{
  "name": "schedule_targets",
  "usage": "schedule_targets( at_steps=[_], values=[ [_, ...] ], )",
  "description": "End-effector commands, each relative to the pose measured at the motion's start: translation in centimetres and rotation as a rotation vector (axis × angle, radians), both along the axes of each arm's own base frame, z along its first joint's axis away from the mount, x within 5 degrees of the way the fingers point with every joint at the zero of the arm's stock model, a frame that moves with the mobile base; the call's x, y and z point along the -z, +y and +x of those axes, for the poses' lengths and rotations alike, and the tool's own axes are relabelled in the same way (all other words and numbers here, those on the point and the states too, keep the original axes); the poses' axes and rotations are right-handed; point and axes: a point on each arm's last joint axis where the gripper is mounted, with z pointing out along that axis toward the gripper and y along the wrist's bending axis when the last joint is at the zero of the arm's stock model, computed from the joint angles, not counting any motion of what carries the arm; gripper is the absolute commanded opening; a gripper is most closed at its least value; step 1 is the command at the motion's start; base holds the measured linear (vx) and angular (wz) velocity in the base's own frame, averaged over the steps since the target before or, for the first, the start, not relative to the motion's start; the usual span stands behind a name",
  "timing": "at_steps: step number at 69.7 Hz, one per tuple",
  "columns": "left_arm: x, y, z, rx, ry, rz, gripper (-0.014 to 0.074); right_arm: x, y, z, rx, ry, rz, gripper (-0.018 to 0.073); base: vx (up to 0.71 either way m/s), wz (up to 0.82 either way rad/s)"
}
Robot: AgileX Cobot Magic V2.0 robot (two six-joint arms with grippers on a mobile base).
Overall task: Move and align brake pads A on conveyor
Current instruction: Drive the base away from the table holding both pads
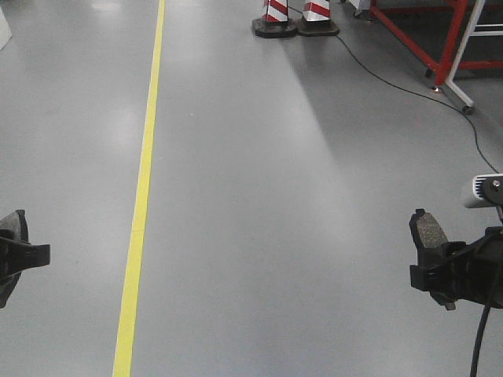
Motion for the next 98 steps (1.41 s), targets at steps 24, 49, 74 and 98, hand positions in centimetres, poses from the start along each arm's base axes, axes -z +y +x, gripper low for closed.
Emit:
schedule_targets(
  at_steps=[24, 49, 74, 98],
  values=[
    [-1.58, -0.29, 0.37, 0.020, -0.106, -0.018, 0.0132, -1.75, 0.05, 0.52, -0.001, -0.116, 0.017, 0.0013, 0.36, 0.07],
    [-1.58, -0.29, 0.37, 0.020, -0.106, -0.018, 0.0132, -1.75, 0.05, 0.52, -0.001, -0.116, 0.017, 0.0013, 0.42, 0.07],
    [-1.58, -0.29, 0.37, 0.020, -0.106, -0.018, 0.0132, -1.75, 0.05, 0.51, -0.001, -0.115, 0.017, 0.0013, 0.45, 0.04],
    [-1.58, -0.29, 0.37, 0.020, -0.106, -0.018, 0.0132, -1.75, 0.05, 0.51, -0.001, -0.115, 0.017, 0.0013, 0.47, 0.03]
  ],
)
